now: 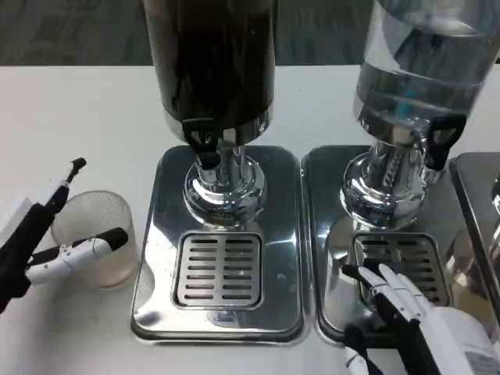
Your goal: Grasp the cup under the faucet to collect the drink, then remove the cup.
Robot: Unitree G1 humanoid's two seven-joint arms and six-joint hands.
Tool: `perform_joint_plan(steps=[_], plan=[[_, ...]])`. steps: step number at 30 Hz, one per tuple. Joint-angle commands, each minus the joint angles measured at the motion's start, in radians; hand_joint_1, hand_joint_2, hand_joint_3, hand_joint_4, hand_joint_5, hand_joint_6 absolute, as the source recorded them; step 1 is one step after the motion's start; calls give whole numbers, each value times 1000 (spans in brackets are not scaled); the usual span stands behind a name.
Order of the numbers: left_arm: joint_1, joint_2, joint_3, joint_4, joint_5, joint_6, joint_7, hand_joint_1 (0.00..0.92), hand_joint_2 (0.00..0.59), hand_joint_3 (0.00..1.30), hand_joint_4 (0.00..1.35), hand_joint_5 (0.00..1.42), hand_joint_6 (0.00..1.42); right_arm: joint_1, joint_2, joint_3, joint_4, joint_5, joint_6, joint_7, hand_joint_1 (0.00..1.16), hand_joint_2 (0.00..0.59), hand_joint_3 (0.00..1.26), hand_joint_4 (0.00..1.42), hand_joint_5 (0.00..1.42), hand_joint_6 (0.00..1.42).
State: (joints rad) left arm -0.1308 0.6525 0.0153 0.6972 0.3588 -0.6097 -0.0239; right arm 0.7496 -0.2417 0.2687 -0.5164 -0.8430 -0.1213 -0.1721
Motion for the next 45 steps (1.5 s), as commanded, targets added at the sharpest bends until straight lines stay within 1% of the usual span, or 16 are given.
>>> perform_joint_plan(steps=[1,9,13,17,27,35,45], plan=[[-4,7,-16,21,6,-19,8,114,0,0,0,12,104,10,5,-1,-9,10,8,9,482,538,166,76,84,162],[-10,12,-22,39,13,-20,6,130,0,0,0,29,121,13,7,6,-15,3,7,12,483,533,167,76,86,162],[-13,19,-18,56,10,-28,10,132,0,0,0,30,122,8,18,21,-16,-6,15,13,483,531,168,76,86,162],[-13,21,-18,68,13,-36,21,135,0,0,0,64,125,8,25,27,-13,-7,20,10,482,531,168,76,86,162],[-18,37,-17,106,23,-77,65,136,0,0,0,85,138,12,45,46,-4,-19,24,-2,482,531,168,76,86,162],[-23,55,-35,134,31,-89,75,138,0,0,0,89,141,4,47,49,4,-18,24,-2,471,539,186,76,86,162],[-38,58,-54,165,60,-110,103,141,0,0,0,93,143,-2,46,48,11,-15,20,-5,465,540,190,76,86,162]])
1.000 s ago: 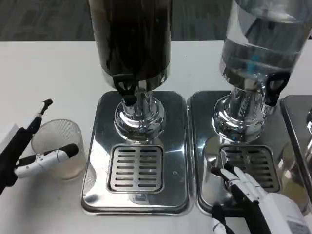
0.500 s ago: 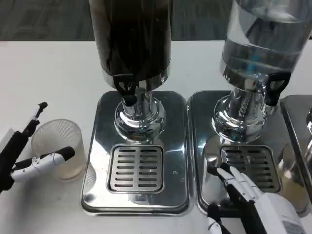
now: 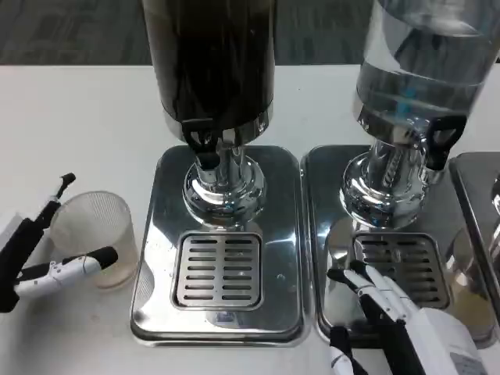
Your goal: Grasp the cup under the faucet to collect the drink, then remove the cup.
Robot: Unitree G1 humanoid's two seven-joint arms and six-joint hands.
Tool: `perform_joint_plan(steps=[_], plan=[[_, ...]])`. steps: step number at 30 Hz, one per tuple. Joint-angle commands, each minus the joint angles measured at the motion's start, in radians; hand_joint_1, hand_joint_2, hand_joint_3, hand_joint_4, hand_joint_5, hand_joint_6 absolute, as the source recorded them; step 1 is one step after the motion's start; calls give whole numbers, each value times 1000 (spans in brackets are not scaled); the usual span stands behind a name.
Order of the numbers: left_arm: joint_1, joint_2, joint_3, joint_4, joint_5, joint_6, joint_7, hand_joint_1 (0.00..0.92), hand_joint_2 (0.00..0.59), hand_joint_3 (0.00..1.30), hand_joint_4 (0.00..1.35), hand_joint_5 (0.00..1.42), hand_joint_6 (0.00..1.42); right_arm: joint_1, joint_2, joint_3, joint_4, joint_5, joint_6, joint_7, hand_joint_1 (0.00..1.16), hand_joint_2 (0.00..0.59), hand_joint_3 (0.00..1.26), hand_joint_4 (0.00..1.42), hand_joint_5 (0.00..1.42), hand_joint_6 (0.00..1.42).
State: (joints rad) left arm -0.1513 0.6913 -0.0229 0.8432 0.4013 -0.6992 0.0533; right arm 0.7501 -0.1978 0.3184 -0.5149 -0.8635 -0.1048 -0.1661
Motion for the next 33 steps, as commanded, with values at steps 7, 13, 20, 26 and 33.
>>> perform_joint_plan(steps=[7,13,20,26,33], plan=[[-43,16,-38,58,33,-50,77,167,1,0,0,123,178,-11,3,0,19,7,2,-14,462,540,195,76,86,166],[-63,16,-55,91,47,-73,99,177,1,0,0,129,185,-7,4,4,24,10,0,-20,460,540,197,76,86,172],[-75,11,-68,125,52,-92,119,193,11,0,0,152,201,-11,6,9,28,11,2,-20,458,540,197,76,86,175],[-88,4,-86,162,54,-118,152,215,26,0,0,205,240,-11,8,11,31,13,2,-20,457,540,197,85,95,176],[-104,-8,-97,202,52,-147,180,223,39,0,0,253,264,-18,8,9,30,18,3,-14,458,537,197,91,97,176]])
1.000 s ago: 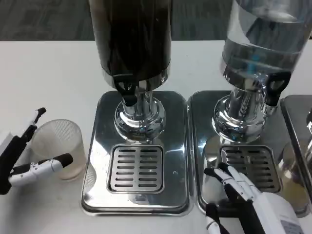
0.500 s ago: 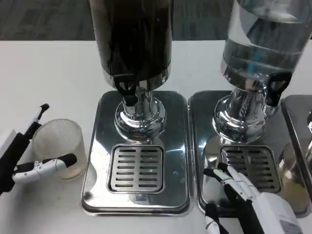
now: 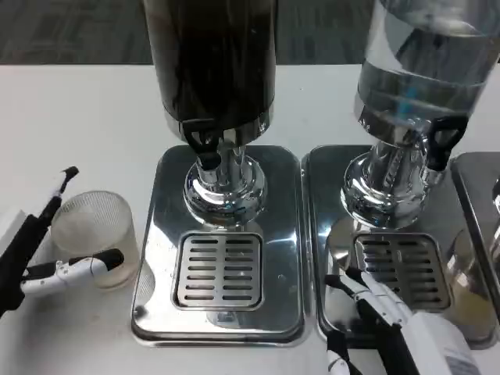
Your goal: Grasp the cup under the faucet to collect the drink, then remove the cup.
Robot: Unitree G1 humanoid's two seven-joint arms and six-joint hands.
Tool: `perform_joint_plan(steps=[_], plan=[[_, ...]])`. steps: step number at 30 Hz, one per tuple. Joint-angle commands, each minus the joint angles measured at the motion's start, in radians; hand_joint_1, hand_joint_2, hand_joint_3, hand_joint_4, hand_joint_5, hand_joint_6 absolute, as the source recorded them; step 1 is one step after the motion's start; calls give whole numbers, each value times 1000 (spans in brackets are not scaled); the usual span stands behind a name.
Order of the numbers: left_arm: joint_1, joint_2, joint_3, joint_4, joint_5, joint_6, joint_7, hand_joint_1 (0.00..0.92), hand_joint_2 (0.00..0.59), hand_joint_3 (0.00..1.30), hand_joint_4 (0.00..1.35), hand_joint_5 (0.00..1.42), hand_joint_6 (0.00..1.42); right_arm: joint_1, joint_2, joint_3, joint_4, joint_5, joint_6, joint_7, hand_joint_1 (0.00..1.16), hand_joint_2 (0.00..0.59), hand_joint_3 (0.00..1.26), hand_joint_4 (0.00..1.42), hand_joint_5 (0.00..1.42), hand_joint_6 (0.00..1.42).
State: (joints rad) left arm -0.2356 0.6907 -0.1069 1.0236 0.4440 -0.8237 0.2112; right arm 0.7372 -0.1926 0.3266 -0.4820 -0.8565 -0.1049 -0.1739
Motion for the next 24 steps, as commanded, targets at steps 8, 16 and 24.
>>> perform_joint_plan(steps=[8,16,24], plan=[[-31,-26,-23,70,-9,-73,20,265,62,0,0,329,312,-9,0,-3,0,23,4,-2,458,535,197,121,97,177],[-39,-35,-23,100,-21,-100,12,301,82,90,65,410,355,-13,-9,-9,-2,33,0,1,449,531,198,140,97,177],[-44,-40,-29,115,-27,-113,7,325,95,184,201,529,458,-25,-17,-10,5,48,0,2,448,535,208,147,99,178]])
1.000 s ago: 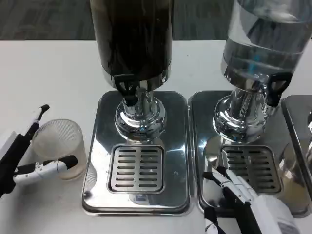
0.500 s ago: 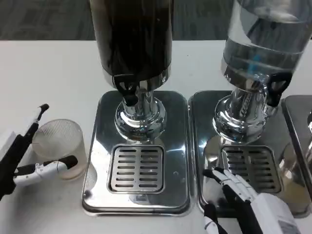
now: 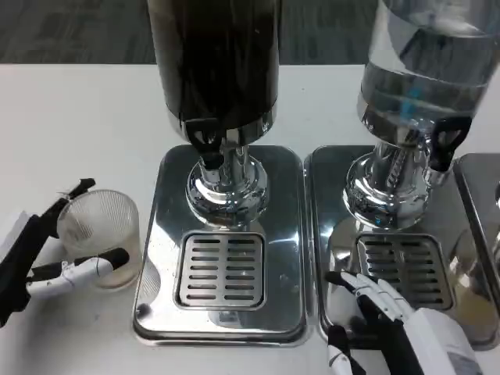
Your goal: Grasp the cup under the faucet to collect the drink, then remove the cup.
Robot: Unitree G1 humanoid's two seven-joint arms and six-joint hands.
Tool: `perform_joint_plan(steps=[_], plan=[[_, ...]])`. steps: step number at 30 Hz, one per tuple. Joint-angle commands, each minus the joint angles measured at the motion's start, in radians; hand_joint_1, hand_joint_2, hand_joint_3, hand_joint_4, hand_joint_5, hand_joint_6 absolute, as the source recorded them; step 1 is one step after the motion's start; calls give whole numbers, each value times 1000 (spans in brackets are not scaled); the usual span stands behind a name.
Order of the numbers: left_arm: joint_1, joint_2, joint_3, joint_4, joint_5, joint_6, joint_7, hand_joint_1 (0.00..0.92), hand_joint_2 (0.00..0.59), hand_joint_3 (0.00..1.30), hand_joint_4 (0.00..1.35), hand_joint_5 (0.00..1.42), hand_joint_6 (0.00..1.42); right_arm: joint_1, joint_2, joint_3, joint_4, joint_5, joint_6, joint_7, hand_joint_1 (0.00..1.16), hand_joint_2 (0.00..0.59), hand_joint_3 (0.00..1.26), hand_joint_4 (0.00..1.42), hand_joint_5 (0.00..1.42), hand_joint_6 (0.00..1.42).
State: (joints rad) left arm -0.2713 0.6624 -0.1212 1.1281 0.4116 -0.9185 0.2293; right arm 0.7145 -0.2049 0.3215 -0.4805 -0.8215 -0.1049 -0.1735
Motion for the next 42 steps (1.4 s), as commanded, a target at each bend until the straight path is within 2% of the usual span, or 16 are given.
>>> perform_joint_plan(steps=[1,3,12,20,27,42], plan=[[-8,-13,-15,12,3,-19,-8,329,99,201,219,549,488,-4,-5,-5,4,17,0,4,448,536,208,148,101,179],[-5,-15,-15,13,0,-23,-1,335,104,238,266,595,553,-8,-5,-4,7,18,1,5,448,537,209,150,103,180],[1,-16,-15,13,-3,-37,15,346,121,390,416,689,642,-13,2,4,18,19,1,-1,450,539,210,164,110,181],[6,-18,-10,12,-8,-51,25,347,124,491,539,808,803,-10,1,7,14,19,5,0,451,540,210,170,111,181],[18,-24,-1,7,-18,-65,35,347,125,543,586,862,896,-16,-2,3,15,27,7,7,451,540,210,180,111,181],[55,-22,40,-18,-34,-93,52,348,126,548,587,873,923,-10,-8,1,11,41,1,11,452,540,210,193,111,181]])
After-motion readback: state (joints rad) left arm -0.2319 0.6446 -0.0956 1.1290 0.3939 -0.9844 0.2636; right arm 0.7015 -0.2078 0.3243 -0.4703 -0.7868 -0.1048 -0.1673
